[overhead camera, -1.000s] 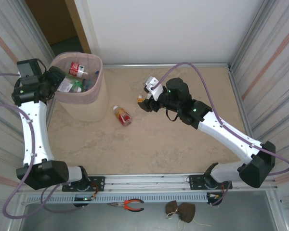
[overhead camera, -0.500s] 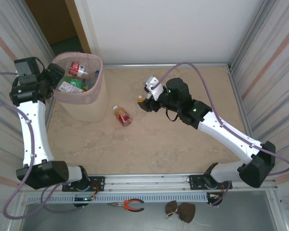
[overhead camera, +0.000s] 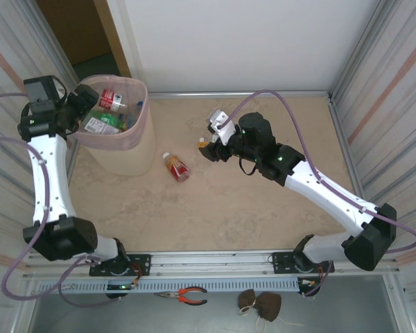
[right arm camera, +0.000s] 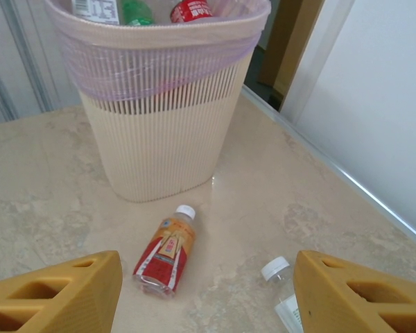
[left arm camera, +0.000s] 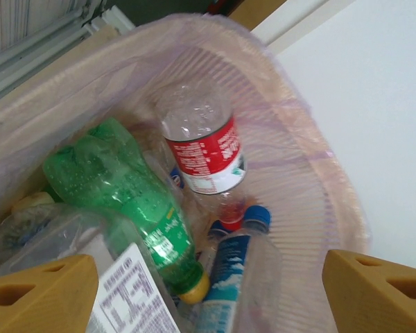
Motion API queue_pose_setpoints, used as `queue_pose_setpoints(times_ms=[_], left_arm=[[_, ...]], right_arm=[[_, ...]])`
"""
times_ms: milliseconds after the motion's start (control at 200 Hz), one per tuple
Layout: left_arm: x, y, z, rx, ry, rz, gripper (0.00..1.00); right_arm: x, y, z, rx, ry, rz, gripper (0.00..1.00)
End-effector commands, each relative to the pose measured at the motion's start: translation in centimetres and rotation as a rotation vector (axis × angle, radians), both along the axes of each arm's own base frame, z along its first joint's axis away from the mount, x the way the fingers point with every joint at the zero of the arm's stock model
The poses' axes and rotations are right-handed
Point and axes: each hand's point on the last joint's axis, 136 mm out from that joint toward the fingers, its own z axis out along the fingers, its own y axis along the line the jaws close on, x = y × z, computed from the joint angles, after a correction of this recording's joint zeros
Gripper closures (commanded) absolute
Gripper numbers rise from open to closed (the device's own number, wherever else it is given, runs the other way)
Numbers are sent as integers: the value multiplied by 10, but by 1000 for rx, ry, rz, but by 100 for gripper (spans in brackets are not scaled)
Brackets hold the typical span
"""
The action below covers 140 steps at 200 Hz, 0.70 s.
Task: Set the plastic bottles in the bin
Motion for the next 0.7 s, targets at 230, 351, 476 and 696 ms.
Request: queue_pose_setpoints(times_ms=[230,351,476,696], left_arm=[[22,-5,-48,-47,136,-112,12],[25,-6,-53,-58,146,-117,12],[29,-8,-45,-70,120,-132,12],[26,-11,3,-29,7,-146,12]], right_arm=[[-2,-8,-5,-7,16,-35,35],[-2,-8,-4,-7,13,-38,34],[0,-10,-5,-6,19,-45,34],[15,-21,-12,15,87,-86,34]])
